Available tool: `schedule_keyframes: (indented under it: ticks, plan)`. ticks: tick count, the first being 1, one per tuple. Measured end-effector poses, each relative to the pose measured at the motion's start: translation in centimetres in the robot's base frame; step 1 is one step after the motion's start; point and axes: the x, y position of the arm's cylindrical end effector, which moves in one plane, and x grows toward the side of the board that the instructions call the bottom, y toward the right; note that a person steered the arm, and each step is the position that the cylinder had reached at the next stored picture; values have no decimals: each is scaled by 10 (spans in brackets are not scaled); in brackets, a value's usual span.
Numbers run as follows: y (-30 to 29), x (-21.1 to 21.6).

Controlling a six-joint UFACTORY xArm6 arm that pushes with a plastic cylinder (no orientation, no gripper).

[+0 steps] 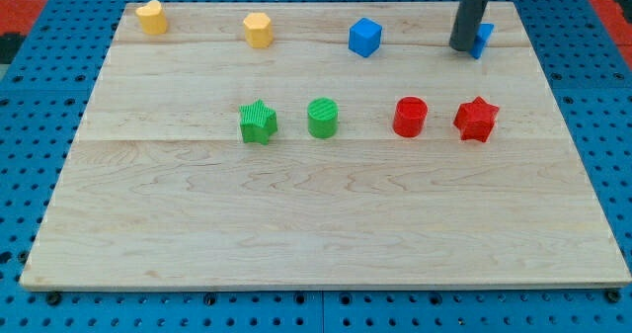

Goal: Move the blue cube right to the yellow hexagon

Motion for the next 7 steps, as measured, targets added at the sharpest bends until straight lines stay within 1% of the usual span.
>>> schedule_keyframes:
  ticks: [1,2,3,4,5,6,7]
  plan:
    - [-22,8]
    - [-94,23]
    - [-138,-2]
    - [-138,-13]
    - [-207,-4]
    - [-282,-9]
    - [-283,-21]
